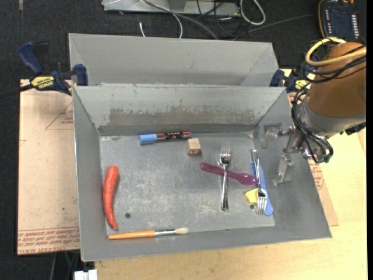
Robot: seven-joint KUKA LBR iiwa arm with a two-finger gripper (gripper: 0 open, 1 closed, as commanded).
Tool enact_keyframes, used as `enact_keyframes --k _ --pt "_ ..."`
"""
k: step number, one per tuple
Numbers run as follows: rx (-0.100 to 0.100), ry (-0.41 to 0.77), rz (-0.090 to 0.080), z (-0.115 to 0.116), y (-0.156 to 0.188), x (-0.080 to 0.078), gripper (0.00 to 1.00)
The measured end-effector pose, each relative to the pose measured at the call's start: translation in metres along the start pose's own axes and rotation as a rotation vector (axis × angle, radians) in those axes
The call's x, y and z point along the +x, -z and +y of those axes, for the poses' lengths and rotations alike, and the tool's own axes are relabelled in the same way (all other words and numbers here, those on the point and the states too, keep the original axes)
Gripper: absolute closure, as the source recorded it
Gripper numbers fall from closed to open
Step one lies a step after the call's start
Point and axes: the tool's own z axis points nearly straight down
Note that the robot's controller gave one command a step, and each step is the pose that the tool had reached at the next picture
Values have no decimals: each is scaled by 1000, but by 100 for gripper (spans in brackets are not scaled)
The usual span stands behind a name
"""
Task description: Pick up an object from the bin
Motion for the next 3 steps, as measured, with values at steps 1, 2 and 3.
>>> enact_keyframes --k 1,2,3 --pt "1 4 -8 1 5 -2 0" --pt "4 399 -13 1 -97 -46 0" --pt "-1 -166 -7 -7 -49 33 0"
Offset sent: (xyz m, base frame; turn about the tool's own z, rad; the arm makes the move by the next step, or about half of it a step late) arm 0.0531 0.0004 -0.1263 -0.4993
